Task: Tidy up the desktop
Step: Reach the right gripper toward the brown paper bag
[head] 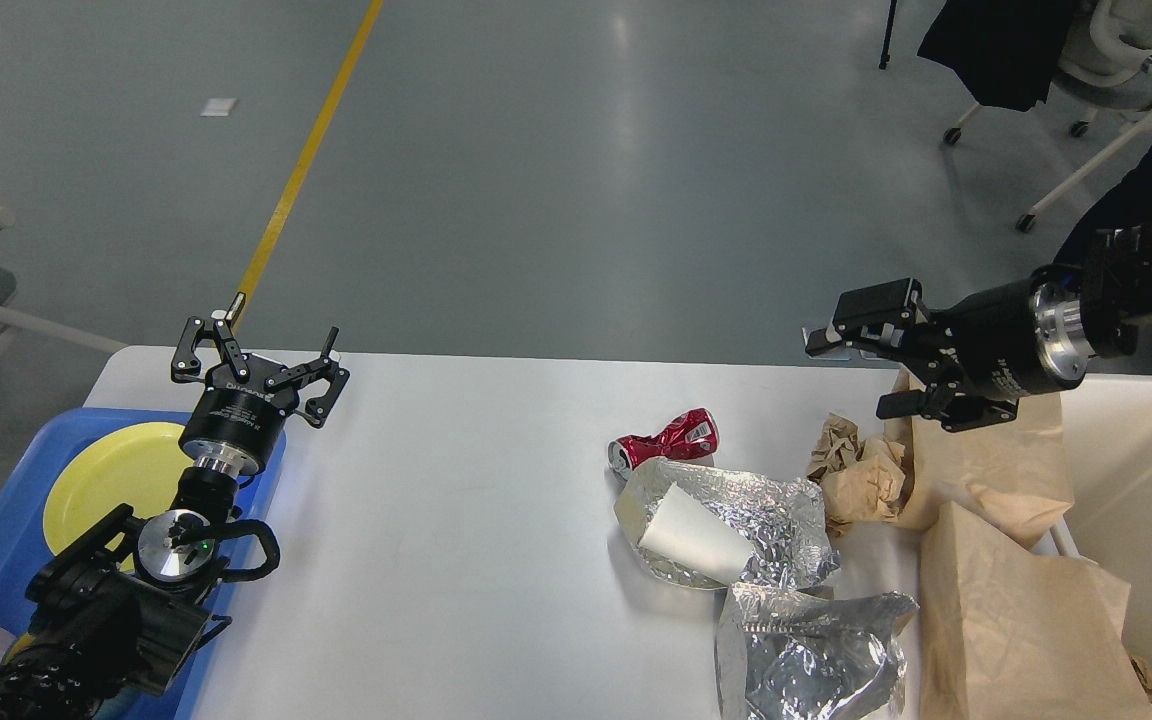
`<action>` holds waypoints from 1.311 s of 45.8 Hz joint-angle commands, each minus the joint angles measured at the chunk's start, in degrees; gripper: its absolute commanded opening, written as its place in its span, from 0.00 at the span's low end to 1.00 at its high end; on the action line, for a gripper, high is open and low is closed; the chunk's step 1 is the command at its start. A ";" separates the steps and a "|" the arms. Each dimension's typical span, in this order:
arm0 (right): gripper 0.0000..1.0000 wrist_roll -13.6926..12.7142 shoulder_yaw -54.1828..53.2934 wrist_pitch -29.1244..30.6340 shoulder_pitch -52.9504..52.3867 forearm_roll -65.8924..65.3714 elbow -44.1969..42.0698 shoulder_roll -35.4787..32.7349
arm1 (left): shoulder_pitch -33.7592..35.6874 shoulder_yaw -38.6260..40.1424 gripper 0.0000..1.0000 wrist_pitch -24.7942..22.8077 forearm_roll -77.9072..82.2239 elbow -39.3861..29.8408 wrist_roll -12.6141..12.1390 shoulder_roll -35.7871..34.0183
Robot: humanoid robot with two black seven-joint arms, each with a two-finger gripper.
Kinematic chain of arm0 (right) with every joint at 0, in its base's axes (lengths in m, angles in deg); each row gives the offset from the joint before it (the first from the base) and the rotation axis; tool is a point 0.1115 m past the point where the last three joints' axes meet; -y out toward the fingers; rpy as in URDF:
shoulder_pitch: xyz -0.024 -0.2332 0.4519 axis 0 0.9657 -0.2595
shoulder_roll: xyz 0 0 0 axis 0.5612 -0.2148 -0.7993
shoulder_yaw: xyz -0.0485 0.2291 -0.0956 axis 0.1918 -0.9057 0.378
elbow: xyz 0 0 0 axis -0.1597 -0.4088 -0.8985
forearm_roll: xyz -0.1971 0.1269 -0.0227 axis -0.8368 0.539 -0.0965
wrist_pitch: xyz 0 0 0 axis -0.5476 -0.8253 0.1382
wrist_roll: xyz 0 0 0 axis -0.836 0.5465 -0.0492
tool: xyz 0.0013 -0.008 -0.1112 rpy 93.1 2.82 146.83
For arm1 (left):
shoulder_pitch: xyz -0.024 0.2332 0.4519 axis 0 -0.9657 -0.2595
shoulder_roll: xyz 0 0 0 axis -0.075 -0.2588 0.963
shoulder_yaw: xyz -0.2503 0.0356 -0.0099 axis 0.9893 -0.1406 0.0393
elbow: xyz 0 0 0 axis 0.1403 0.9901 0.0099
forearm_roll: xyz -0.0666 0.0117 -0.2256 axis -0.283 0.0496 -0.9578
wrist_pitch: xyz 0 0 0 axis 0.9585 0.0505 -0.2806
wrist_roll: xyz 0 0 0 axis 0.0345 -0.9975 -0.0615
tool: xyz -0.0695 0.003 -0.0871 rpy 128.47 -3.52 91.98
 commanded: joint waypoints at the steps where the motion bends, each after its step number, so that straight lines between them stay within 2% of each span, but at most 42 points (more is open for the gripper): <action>1: 1.00 0.19 3.47 -0.22 -4.83 0.23 5.80 7.24 | 0.00 0.00 1.00 0.01 0.00 0.00 0.00 0.00; 6: 1.00 0.19 5.76 1.00 -6.33 0.40 5.89 9.88 | 0.00 0.00 1.00 0.01 0.00 0.00 0.00 0.00; 14: 1.00 -0.17 7.43 10.31 -7.21 1.63 5.01 12.43 | -0.26 0.35 1.00 0.01 0.00 0.00 0.00 0.09; 18: 1.00 -0.17 8.13 11.47 -7.21 4.00 5.10 12.17 | -0.87 0.88 1.00 0.01 0.09 0.00 0.00 0.09; 27: 1.00 -0.08 11.12 6.02 -7.12 13.67 5.80 12.43 | -1.40 1.14 1.00 0.01 0.09 -0.09 0.09 0.44; 45: 1.00 -0.17 11.21 3.30 -7.91 13.94 11.95 20.16 | -2.19 1.23 1.00 -1.57 0.00 -0.52 0.09 0.44; 52: 1.00 -0.34 11.47 -2.93 -6.17 14.29 11.87 20.51 | -2.98 1.06 1.00 -4.90 0.00 -0.61 0.09 0.26; 60: 1.00 -2.54 11.56 -8.48 -1.59 14.64 11.69 22.62 | -3.07 0.88 1.00 -4.91 0.00 -0.61 0.00 0.17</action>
